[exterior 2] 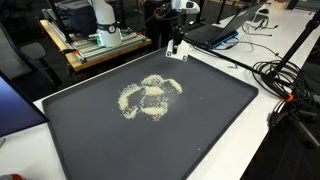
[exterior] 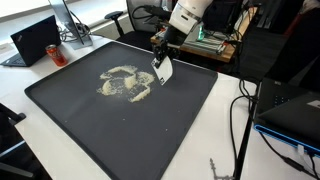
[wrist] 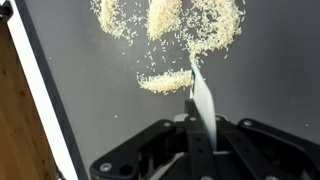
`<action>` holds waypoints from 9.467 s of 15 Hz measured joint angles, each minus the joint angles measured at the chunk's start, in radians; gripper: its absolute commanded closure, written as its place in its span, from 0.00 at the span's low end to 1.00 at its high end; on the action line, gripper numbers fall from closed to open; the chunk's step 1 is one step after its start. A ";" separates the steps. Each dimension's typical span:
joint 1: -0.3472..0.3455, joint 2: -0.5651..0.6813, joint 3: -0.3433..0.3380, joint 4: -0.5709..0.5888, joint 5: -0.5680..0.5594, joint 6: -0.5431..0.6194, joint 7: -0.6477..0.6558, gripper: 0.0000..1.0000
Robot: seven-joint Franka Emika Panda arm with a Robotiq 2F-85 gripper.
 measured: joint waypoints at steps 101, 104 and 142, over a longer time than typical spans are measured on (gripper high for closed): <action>-0.653 0.288 -0.159 0.572 1.496 -0.307 -0.449 0.99; -0.662 0.315 -0.161 0.543 1.566 -0.267 -0.426 0.99; -0.747 0.482 -0.298 0.444 2.072 -0.497 -0.834 0.99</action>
